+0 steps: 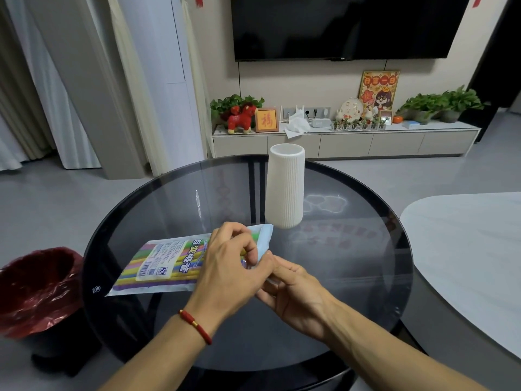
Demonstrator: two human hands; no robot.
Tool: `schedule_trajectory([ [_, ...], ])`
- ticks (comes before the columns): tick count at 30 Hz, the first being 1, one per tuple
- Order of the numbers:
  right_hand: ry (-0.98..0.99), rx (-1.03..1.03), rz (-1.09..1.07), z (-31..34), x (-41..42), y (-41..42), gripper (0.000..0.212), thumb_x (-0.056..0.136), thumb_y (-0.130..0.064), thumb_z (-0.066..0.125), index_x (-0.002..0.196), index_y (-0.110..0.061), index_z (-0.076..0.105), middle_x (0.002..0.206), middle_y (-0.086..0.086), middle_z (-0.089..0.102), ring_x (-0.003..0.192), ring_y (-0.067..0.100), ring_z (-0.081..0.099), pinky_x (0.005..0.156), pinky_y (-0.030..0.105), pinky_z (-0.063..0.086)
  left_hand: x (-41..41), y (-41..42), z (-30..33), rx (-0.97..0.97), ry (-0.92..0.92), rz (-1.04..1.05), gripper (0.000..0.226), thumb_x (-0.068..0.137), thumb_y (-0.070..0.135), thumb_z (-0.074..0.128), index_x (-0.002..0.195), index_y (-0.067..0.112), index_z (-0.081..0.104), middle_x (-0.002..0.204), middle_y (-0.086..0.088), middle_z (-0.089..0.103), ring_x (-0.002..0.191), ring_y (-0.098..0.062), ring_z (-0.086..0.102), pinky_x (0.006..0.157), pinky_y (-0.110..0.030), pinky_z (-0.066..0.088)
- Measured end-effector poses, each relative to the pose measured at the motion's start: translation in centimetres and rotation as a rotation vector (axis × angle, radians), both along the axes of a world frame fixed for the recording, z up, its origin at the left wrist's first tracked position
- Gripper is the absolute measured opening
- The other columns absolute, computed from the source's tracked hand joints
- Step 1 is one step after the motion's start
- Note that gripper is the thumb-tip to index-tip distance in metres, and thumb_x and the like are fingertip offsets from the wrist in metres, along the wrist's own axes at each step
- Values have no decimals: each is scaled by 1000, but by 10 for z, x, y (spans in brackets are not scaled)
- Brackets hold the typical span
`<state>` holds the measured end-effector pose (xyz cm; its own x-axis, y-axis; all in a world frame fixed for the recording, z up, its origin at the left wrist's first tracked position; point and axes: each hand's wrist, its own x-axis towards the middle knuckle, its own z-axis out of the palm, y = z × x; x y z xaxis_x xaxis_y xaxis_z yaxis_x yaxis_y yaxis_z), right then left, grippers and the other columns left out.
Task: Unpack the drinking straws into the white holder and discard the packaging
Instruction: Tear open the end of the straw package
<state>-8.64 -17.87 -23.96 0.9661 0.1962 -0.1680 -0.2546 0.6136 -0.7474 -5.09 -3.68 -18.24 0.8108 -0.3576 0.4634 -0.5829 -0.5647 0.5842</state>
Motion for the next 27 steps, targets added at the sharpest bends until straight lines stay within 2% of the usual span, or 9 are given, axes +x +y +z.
schedule_trajectory([
  [5, -30, -5, -21, 3, -2, 1, 41, 96, -37, 70, 127, -10, 74, 132, 12, 72, 116, 17, 71, 100, 31, 56, -2, 2, 2, -46, 50, 1, 29, 77, 29, 78, 60, 17, 57, 104, 15, 56, 102, -4, 54, 80, -5, 33],
  [7, -27, 13, -23, 4, -3, 1, 37, 97, -34, 68, 126, -10, 74, 131, 12, 73, 115, 17, 72, 96, 30, 57, -1, 2, 2, -52, 60, 5, 28, 76, 28, 78, 61, 17, 58, 103, 15, 55, 101, -5, 55, 80, -9, 35],
  [11, -27, 38, -29, 7, -4, 2, 27, 101, -26, 64, 118, -12, 78, 125, 10, 76, 107, 15, 74, 87, 27, 58, 1, -1, 2, -36, 65, 15, 25, 75, 26, 76, 60, 17, 58, 102, 16, 54, 100, -4, 54, 77, -8, 33],
  [15, -65, -2, -37, 7, -6, 6, 27, 104, -23, 59, 120, -12, 77, 126, 8, 75, 110, 14, 73, 94, 30, 56, 6, -1, 2, -28, 91, 20, 20, 70, 21, 75, 60, 17, 58, 100, 15, 54, 99, -6, 54, 77, -8, 34],
  [18, -109, -11, -61, 9, -5, 7, 26, 104, -18, 59, 120, -6, 76, 126, 12, 74, 112, 18, 73, 89, 30, 58, 8, -1, 8, 27, 86, 0, 19, 69, 23, 74, 62, 18, 57, 99, 13, 54, 96, -5, 54, 73, -7, 35],
  [22, -138, -79, -83, 15, -3, 4, 25, 102, -21, 63, 118, -9, 77, 122, 10, 76, 104, 14, 74, 84, 25, 57, 11, 2, 19, 117, 26, -43, 23, 71, 32, 76, 65, 24, 55, 97, 12, 56, 91, -2, 56, 70, -5, 38],
  [25, -120, -66, -135, 16, 0, 1, 26, 101, -19, 64, 120, -5, 76, 125, 16, 75, 102, 16, 75, 80, 23, 58, 13, 3, 26, 151, 24, -39, 26, 69, 42, 75, 67, 25, 55, 96, 13, 59, 91, -1, 57, 71, -9, 42],
  [27, -107, -23, -150, 15, 0, 1, 25, 101, -17, 64, 118, -2, 76, 124, 18, 75, 101, 17, 75, 82, 24, 59, 12, 1, 28, 158, 36, -26, 27, 69, 44, 76, 67, 25, 57, 97, 13, 61, 94, -3, 58, 77, -19, 48],
])
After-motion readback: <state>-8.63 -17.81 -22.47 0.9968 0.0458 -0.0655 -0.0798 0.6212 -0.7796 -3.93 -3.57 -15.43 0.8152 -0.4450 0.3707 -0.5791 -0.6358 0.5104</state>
